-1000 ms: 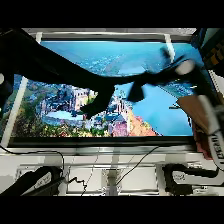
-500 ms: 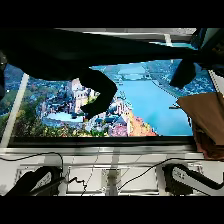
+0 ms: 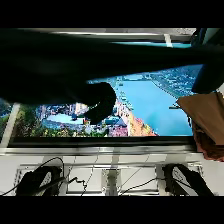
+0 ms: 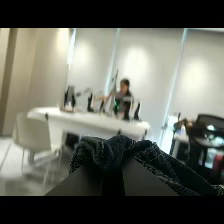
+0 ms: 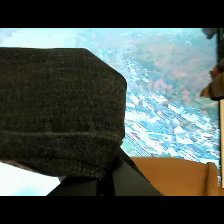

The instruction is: Fold the clothes and pants, and hang the long-sleeved shirts on hangers.

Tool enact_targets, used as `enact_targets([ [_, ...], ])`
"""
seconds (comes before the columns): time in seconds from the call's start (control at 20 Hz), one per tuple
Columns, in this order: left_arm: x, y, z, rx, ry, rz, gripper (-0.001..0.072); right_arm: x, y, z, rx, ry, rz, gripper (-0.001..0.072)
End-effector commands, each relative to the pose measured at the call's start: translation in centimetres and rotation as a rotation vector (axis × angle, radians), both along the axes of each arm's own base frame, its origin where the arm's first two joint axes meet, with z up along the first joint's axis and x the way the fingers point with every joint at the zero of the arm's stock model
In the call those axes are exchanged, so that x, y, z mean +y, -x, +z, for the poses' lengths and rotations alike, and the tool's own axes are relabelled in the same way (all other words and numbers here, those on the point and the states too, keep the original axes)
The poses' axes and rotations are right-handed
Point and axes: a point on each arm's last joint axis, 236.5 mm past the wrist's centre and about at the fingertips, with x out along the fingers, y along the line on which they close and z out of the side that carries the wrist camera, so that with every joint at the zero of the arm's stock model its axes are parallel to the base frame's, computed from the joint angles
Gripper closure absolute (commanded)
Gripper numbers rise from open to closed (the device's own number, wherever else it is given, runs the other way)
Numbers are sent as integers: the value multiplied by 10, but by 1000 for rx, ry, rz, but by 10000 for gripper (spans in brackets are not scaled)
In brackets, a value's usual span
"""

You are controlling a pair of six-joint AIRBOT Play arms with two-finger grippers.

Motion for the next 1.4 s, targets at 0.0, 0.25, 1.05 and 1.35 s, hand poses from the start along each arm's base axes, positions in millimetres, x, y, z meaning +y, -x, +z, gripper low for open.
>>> enact_targets([
  [0.0, -2, -20, -109, 200, 212, -67, 671, 3, 5, -3, 13, 26, 30, 687],
  [0.25, -39, -103, -215, 462, 246, -216, 670, -2, -72, -87, 122, -123, 53, 686],
  [1.05, -38, -265, -300, 644, 227, -229, 377, 7, -272, -234, -69, -63, 22, -8],
  [1.35, 30, -234, -241, 565, 182, 51, 11, 5, -260, -199, -97, -68, 19, 17],
])
